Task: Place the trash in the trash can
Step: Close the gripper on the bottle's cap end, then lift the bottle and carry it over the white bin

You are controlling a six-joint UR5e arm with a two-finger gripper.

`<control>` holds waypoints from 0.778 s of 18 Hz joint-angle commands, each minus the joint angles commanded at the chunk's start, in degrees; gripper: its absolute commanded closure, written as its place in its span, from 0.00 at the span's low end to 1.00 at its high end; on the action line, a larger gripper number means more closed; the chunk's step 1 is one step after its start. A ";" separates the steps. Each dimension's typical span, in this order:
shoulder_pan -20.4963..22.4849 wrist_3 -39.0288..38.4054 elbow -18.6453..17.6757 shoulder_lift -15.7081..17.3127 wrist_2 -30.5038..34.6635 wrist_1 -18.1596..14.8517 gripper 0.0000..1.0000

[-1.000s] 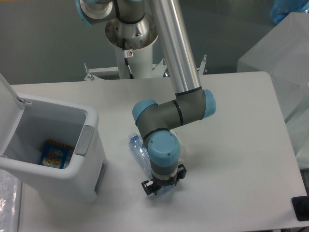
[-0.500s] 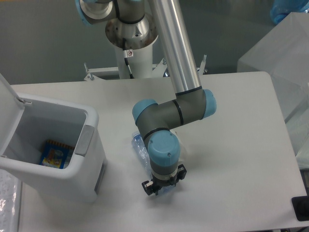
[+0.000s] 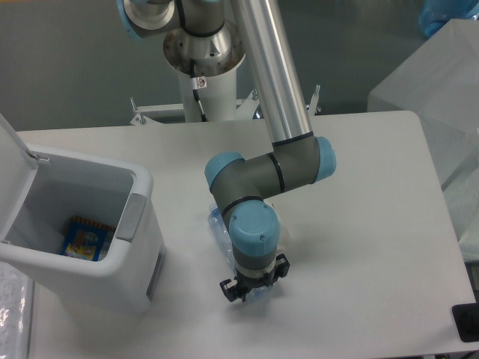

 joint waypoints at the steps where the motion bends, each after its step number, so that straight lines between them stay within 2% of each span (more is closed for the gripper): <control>1: 0.00 0.17 0.00 0.09 0.00 0.00 0.36; 5: 0.44 0.35 0.00 2.10 -0.26 0.00 0.36; 7: 0.70 0.44 1.31 2.99 -0.44 0.35 0.35; 14: 2.11 0.61 13.61 3.69 -1.85 0.79 0.35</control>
